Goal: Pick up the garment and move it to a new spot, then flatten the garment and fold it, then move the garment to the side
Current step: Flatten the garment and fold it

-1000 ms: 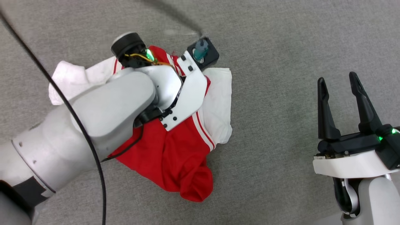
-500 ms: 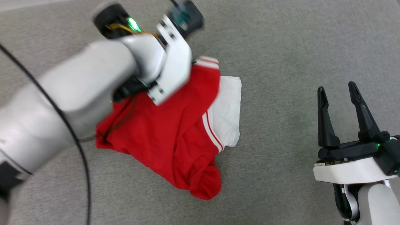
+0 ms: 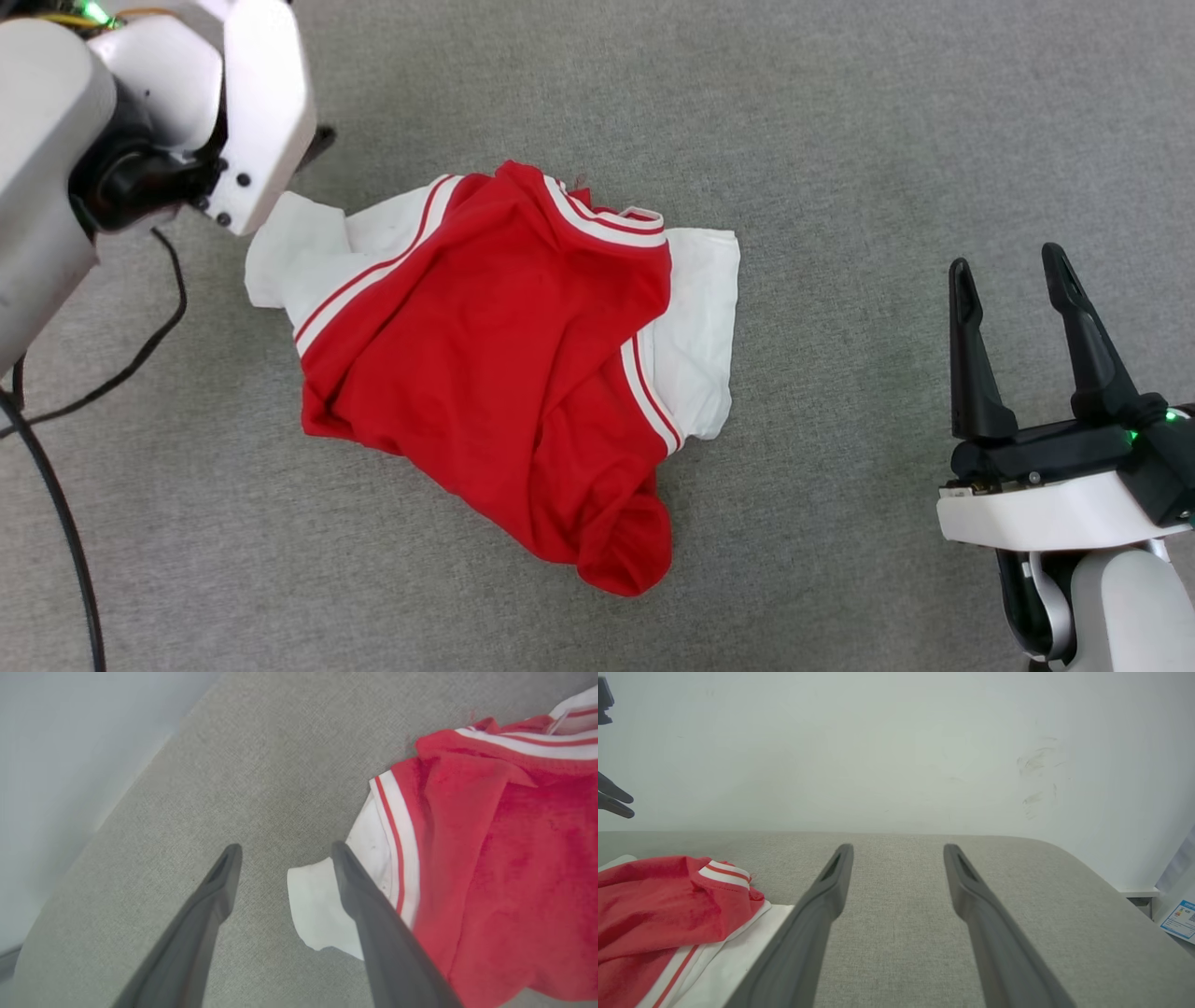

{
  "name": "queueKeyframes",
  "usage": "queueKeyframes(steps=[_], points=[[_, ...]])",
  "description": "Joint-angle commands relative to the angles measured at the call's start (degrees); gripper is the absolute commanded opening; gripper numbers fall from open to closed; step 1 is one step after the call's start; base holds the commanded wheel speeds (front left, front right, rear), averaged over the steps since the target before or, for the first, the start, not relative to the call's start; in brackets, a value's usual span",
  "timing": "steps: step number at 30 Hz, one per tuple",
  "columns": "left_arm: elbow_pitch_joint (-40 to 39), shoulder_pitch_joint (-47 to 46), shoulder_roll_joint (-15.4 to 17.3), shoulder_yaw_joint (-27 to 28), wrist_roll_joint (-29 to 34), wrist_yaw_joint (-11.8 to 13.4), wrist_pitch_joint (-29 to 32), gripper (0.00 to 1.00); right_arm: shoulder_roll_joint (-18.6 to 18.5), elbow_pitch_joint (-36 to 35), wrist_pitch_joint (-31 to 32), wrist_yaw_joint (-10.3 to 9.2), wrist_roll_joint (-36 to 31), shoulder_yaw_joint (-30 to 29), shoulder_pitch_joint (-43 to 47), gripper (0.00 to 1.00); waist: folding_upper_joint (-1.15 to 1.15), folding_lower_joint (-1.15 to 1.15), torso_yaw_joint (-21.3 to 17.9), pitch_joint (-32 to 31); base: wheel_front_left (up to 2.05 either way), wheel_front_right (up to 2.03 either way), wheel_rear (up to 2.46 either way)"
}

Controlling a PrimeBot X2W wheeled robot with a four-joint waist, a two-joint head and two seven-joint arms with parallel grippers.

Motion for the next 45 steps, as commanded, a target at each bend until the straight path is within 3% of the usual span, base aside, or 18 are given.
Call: queueKeyframes(steps=[1, 8, 15, 16, 17, 21, 26, 33, 38, 45], points=[[0.3, 1.46, 0.08, 0.02, -0.43, -0.01, 1.01, 1.0, 0.16, -0.21, -0.12, -0.02, -0.23, -0.06, -0.13, 1.0, 0.0, 0.0, -0.21, 0.6, 0.0, 0.0, 0.0], [1.65, 5.96, 0.62, 0.04, 1.24, -0.01, 6.94, 1.0, 0.16, -0.32, -0.13, -0.02, -0.37, -0.21, -1.29, 1.0, 0.0, 0.0, -0.98, 3.03, 0.0, 0.0, 0.0], [3.81, 12.43, -0.74, -0.56, 3.84, -0.01, 8.37, 1.0, 0.16, -0.2, -0.13, -0.02, -0.42, -0.32, -1.69, 1.0, 0.0, 0.0, -1.28, 3.9, 0.0, 0.0, 0.0], [3.93, 13.25, -0.92, -0.76, 4.09, -0.01, 8.01, 0.68, 0.16, -0.07, -0.13, -0.03, -0.51, -0.42, -1.58, 1.0, 0.0, 0.0, -1.18, 3.8, 0.0, 0.0, 0.0], [3.96, 13.75, -1.11, -0.78, 4.0, -0.01, 7.21, 0.0, 0.16, 0.02, -0.12, -0.03, -0.58, -0.55, -1.44, 1.0, 0.0, 0.0, -0.99, 3.6, 0.0, 0.0, 0.0], [3.46, 12.79, -1.3, 0.98, 2.53, 0.05, 2.08, 0.0, 0.13, 0.27, -0.12, -0.03, -0.9, -1.12, -0.5, 1.0, 0.0, 0.0, 0.5, 2.03, 0.0, 0.0, 0.0], [0.87, 11.51, 0.92, 2.59, 1.55, 0.05, -2.98, 0.0, 0.14, 0.57, -0.13, -0.02, -1.54, -1.24, 0.69, 1.0, 0.0, 0.0, 3.37, -1.0, 0.0, 0.0, 0.0], [-3.08, 15.25, 8.73, 3.91, -0.75, 0.76, -6.35, 0.0, 0.13, 0.89, -0.13, -0.03, -2.03, -1.74, 2.15, 1.0, 0.0, 0.0, 6.28, -3.78, 0.0, 0.0, 0.0], [-4.34, 22.05, 13.08, 3.85, -4.31, 2.98, -8.77, 0.0, 0.13, 1.24, -0.12, -0.02, -2.26, -1.68, 2.83, 1.0, 0.0, 0.0, 7.09, -4.5, 0.0, 0.0, 0.0], [-1.23, 31.53, 11.62, 3.54, -9.86, 5.38, -13.33, 0.0, 0.13, 1.86, -0.13, -0.02, -2.92, -1.1, 2.46, 1.0, 0.0, 0.0, 6.95, -5.43, 0.0, 0.0, 0.0]])
